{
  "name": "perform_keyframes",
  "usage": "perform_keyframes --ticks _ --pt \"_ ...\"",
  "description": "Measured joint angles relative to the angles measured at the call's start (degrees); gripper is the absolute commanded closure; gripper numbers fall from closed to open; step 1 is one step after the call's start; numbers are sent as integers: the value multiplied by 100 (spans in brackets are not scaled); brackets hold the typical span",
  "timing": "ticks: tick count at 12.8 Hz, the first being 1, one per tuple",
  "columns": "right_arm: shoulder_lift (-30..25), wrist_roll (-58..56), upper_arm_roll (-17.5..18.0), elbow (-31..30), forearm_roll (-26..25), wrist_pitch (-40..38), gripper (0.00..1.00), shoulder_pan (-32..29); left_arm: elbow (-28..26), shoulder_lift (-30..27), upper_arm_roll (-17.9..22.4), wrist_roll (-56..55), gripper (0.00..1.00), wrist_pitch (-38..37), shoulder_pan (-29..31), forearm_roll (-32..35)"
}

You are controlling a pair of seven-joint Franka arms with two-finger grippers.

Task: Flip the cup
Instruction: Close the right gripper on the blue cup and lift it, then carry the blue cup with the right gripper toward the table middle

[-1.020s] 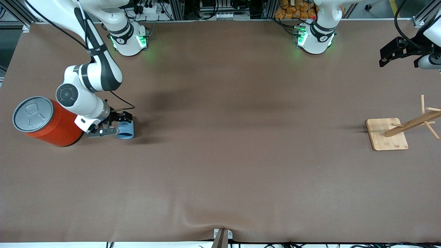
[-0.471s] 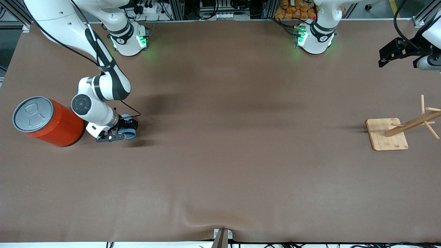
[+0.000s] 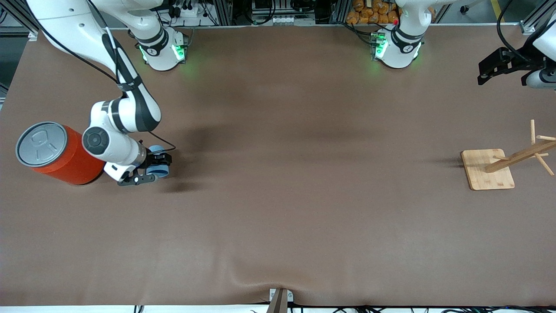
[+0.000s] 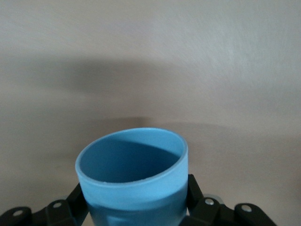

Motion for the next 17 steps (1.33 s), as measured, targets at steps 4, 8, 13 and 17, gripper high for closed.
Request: perform_keyframes --ticks 4,8,13,17 --pt "-6 -46 831 1648 28 -1320 100 297 1 0 9 0 0 -1 16 0" --pt "462 -700 1158 2646 -9 -1188 100 1452 -12 8 21 0 0 -17 150 0" --pt "2264 -1886 1043 4363 -1419 -569 100 3125 -51 164 25 3 0 -28 311 -278" --pt "2830 -2361 979 4611 -1981 -372 100 3677 -223 393 31 256 0 -35 867 -1383"
